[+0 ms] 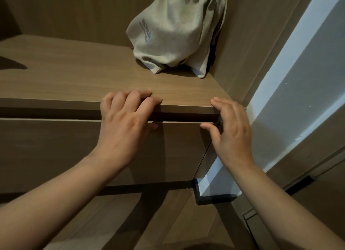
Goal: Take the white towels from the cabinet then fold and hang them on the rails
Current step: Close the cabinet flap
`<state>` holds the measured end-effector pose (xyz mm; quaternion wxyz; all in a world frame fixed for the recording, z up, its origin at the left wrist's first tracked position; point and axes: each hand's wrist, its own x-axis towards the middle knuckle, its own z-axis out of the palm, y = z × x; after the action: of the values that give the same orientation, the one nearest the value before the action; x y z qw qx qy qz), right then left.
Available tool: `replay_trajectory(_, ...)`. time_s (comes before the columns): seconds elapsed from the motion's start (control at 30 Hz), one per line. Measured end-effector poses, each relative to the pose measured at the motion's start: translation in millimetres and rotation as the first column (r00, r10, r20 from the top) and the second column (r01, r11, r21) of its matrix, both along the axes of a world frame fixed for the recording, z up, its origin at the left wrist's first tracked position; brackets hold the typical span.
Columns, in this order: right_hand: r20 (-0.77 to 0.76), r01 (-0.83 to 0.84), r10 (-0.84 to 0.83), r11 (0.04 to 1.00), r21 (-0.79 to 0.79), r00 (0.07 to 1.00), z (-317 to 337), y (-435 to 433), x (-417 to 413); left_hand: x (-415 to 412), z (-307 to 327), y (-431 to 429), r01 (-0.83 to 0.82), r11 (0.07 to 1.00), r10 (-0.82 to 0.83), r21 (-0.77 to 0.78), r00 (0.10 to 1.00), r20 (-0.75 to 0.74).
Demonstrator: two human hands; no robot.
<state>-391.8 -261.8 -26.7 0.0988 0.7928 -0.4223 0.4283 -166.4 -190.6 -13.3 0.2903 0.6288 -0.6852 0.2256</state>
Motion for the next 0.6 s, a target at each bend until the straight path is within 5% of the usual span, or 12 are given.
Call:
replay_trajectory(0.17,-0.011,0.016,-0.016,0.998,0.061,1.0,2.4,1.9,0.1,-4.0,5.3,3.2,-0.002,0.999,0.004,0.038,0.999,-0.05)
replay_trajectory(0.47,-0.091,0.007,0.01,0.983,0.185,0.996,18.9,15.7,-4.7,-6.5,34.7,16.4,0.0,0.938,0.02,0.346,0.998,-0.054)
replay_trajectory(0.6,-0.127,0.056,-0.01,0.932,0.359,0.992,34.6,21.4,-3.6,-7.9,47.6,20.6,0.005,0.899,0.018,0.437,0.999,-0.049)
